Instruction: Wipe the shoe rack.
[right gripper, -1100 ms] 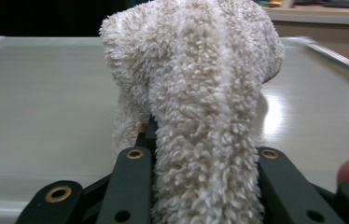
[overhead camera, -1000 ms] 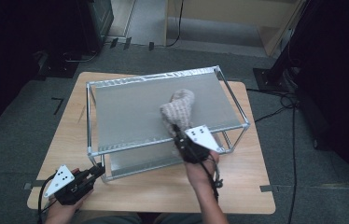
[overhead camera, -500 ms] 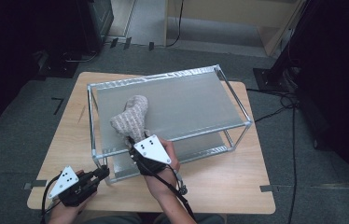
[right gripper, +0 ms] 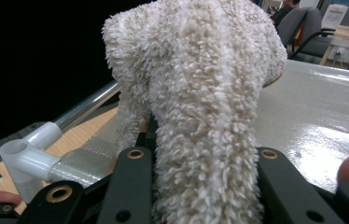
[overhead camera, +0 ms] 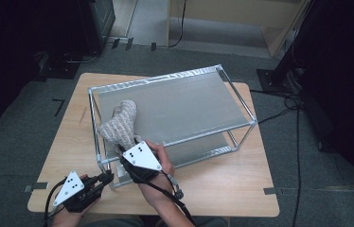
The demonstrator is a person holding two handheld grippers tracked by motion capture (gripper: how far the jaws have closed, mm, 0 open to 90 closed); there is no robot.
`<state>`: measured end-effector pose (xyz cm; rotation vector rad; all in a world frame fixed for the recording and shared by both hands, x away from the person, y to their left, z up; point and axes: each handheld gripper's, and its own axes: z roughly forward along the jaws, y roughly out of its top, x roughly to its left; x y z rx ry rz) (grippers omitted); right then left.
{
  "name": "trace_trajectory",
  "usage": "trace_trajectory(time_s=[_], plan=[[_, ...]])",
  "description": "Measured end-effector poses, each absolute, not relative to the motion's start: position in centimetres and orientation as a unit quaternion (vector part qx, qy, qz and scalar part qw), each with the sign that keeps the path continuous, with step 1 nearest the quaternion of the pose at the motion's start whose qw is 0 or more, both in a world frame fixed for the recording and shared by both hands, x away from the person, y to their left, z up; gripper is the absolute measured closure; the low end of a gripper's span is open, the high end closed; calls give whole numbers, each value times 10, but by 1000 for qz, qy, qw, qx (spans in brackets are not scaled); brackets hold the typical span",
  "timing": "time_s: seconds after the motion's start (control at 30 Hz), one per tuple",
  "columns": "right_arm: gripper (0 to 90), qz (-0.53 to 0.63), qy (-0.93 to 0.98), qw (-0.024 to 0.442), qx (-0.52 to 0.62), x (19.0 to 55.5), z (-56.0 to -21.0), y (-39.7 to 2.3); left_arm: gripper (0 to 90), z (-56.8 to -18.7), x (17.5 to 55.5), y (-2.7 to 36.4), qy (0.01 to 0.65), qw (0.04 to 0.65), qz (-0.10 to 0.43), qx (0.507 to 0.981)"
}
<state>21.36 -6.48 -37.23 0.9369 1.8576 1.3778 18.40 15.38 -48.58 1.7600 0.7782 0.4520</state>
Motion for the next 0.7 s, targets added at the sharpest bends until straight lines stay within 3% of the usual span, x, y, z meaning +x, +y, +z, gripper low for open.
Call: trace_trajectory(time_s=[0.23,0.47,0.7], plan=[[701,514,700,328,372,220,-372,-96,809,-486,185,155,318,551,185,749],[698,480,666,379,427,243,-374,-172,809,-486,185,155,318,552,185,748],[706,461,616,396,501,263,-375,-251,809,-486,185,156,316,552,182,750]])
